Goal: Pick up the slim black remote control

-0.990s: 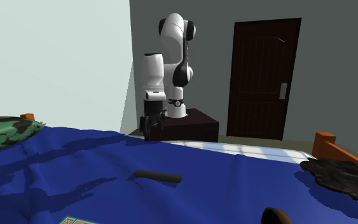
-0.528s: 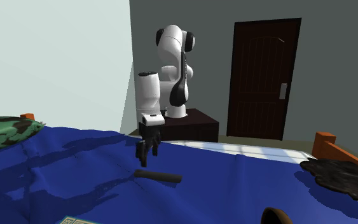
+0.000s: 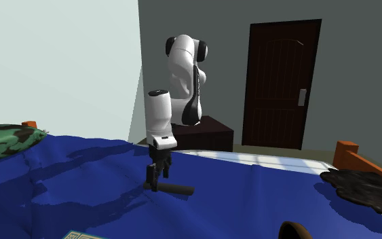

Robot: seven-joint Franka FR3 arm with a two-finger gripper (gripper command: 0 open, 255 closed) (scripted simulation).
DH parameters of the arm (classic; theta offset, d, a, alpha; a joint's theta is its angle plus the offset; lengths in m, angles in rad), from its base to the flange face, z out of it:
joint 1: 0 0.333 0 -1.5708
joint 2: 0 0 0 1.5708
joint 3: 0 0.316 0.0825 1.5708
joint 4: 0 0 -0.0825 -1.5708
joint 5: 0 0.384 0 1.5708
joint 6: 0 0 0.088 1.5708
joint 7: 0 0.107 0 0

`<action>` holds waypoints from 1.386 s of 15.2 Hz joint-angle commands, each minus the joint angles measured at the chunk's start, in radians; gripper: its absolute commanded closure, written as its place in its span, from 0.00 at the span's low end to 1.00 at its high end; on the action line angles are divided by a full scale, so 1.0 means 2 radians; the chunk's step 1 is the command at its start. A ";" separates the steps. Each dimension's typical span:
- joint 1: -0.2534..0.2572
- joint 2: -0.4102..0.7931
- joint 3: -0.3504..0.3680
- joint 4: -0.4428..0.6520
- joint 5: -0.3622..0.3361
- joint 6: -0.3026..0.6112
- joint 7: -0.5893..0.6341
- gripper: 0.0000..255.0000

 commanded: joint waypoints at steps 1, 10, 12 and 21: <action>-0.001 0.008 0.001 0.005 0.001 0.003 -0.001 0.00; -0.001 0.005 0.001 0.001 0.001 0.004 -0.001 1.00; -0.001 0.008 0.001 0.005 0.001 0.003 -0.001 1.00; 0.008 -0.044 -0.010 -0.019 -0.007 -0.026 0.004 1.00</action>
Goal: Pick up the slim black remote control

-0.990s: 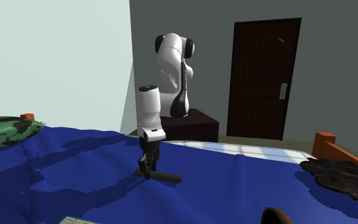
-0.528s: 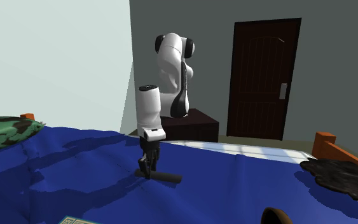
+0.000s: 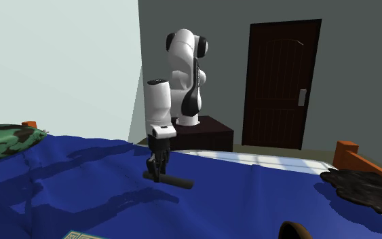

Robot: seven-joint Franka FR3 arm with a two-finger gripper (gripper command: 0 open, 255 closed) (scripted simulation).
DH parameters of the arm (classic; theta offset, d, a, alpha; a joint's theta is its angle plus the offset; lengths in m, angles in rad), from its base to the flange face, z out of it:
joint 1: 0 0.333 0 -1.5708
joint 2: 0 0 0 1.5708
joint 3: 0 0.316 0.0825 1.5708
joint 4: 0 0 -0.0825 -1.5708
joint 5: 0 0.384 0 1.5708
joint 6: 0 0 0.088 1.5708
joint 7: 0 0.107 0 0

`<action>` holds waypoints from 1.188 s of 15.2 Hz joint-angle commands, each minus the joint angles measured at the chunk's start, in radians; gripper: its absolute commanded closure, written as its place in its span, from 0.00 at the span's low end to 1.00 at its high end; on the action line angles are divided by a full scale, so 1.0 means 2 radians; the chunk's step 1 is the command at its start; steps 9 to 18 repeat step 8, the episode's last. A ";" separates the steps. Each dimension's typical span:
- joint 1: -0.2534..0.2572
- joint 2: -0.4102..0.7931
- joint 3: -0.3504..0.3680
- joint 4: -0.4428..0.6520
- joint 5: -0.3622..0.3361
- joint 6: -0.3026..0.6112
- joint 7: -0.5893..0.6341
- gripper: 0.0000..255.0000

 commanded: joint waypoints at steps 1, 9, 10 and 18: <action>0.003 -0.012 -0.003 -0.006 -0.002 -0.006 0.002 1.00; 0.008 -0.040 -0.009 -0.015 -0.008 -0.025 0.005 1.00; 0.008 -0.040 -0.009 -0.015 -0.008 -0.025 0.005 1.00; 0.008 -0.040 -0.009 -0.015 -0.008 -0.025 0.005 1.00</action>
